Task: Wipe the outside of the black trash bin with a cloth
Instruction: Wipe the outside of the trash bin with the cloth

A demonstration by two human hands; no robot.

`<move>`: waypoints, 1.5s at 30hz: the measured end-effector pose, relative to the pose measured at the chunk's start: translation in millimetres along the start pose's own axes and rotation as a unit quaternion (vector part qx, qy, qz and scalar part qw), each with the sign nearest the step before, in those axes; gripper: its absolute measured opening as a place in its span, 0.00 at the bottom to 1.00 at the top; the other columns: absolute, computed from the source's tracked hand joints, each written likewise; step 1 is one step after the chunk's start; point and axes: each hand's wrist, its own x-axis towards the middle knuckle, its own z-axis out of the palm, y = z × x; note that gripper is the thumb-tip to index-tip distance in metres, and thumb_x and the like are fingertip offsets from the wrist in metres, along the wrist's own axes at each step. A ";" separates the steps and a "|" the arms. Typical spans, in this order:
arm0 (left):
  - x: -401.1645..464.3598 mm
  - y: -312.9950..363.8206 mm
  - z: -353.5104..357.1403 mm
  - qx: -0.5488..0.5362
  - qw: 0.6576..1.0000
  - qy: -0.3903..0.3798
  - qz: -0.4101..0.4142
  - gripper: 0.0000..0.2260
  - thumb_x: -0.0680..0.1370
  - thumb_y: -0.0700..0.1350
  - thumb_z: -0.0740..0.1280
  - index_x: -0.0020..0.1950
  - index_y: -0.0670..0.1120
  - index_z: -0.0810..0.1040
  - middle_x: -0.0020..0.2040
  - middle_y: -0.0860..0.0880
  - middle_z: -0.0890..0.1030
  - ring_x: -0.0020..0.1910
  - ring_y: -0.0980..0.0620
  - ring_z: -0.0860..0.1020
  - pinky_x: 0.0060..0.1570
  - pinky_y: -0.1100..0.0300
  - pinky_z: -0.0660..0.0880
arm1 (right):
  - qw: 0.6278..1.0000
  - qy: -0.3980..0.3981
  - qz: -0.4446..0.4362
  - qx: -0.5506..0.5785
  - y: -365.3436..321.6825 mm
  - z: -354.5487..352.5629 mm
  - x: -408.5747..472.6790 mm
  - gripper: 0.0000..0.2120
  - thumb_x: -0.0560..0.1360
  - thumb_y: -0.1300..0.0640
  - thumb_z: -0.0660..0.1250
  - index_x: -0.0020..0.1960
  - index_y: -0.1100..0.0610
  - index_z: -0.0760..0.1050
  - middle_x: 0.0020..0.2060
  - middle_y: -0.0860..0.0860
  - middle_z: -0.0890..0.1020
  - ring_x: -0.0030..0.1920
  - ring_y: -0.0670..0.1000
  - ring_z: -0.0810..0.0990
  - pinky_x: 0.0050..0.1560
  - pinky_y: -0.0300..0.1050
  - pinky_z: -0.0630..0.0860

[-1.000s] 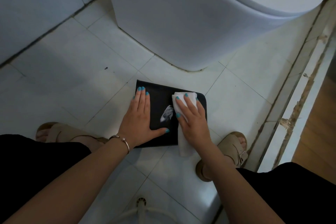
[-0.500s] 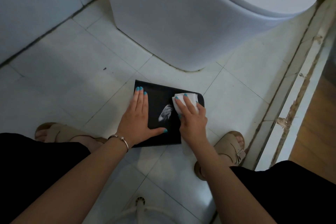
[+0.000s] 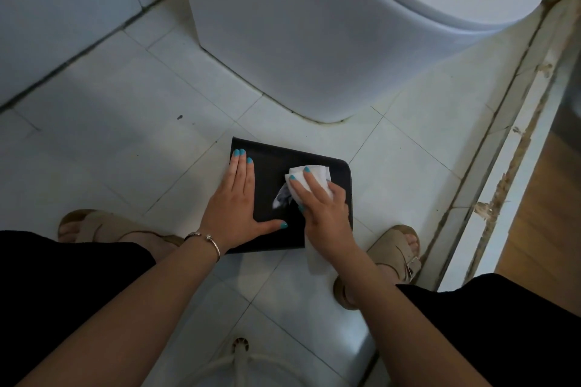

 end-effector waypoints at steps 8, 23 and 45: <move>1.0 0.2 -1.2 0.014 1.000 0.013 0.005 0.59 0.66 0.81 0.46 0.77 0.34 0.45 0.78 0.36 0.45 0.78 0.40 0.42 0.76 0.49 0.49 | 0.995 0.083 0.034 0.034 21.0 4.4 6.4 0.27 0.73 0.48 0.66 0.72 0.45 0.68 0.75 0.54 0.61 0.67 0.61 0.66 0.62 0.59 0.71; 0.3 0.2 2.6 0.007 1.000 0.015 -0.001 0.59 0.66 0.80 0.50 0.78 0.35 0.46 0.79 0.36 0.46 0.78 0.41 0.43 0.76 0.49 0.50 | 0.976 0.083 0.193 0.049 -9.4 15.6 -0.4 0.32 0.73 0.35 0.64 0.74 0.35 0.57 0.50 0.52 0.69 0.46 0.51 0.72 0.42 0.43 0.71; 5.5 1.7 1.1 0.008 1.000 0.019 0.006 0.59 0.66 0.80 0.50 0.77 0.35 0.44 0.79 0.36 0.45 0.78 0.40 0.43 0.76 0.48 0.51 | 0.990 0.063 0.126 -0.018 13.5 -0.2 3.5 0.29 0.72 0.36 0.66 0.71 0.36 0.65 0.45 0.52 0.71 0.37 0.53 0.75 0.34 0.42 0.68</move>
